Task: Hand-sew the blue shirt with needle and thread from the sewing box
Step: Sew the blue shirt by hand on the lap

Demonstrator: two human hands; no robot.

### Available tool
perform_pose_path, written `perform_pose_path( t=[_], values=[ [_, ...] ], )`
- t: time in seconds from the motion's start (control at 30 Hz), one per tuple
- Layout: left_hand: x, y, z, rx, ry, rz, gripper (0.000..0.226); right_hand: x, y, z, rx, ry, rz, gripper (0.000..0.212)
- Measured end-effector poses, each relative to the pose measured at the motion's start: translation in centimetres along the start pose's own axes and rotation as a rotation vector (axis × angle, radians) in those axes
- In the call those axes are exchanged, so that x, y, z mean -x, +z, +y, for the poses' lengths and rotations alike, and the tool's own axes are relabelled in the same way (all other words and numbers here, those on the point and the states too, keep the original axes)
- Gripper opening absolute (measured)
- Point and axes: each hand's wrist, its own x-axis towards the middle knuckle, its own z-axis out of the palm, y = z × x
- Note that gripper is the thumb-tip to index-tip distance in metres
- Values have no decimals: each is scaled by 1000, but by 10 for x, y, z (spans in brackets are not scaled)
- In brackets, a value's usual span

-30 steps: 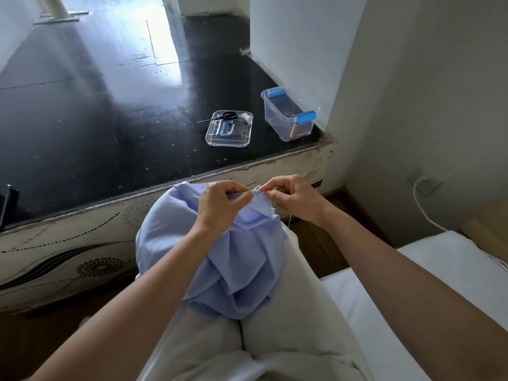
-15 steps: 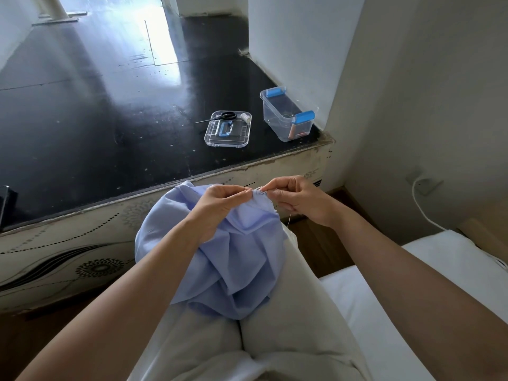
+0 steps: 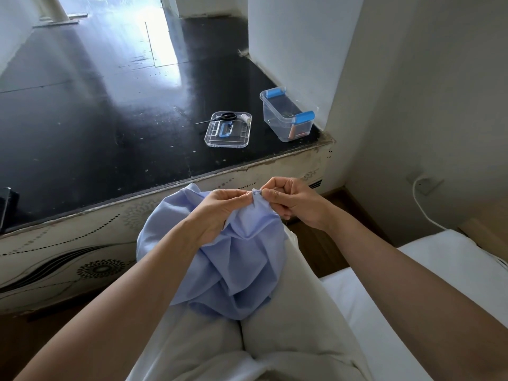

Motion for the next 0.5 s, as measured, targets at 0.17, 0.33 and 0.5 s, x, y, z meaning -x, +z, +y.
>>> perform_pose_path(
  t=[0.17, 0.33, 0.5],
  values=[
    [-3, -3, -4, 45, -33, 2, 15, -2, 3, 2, -42, -11, 2, 29],
    [-10, -4, -12, 179, -9, -84, 56, -1, 2, 4, -100, 22, 5, 20],
    [-11, -1, -7, 142, 13, 3, 26, 0, -3, 4, -59, 30, 52, 9]
  ],
)
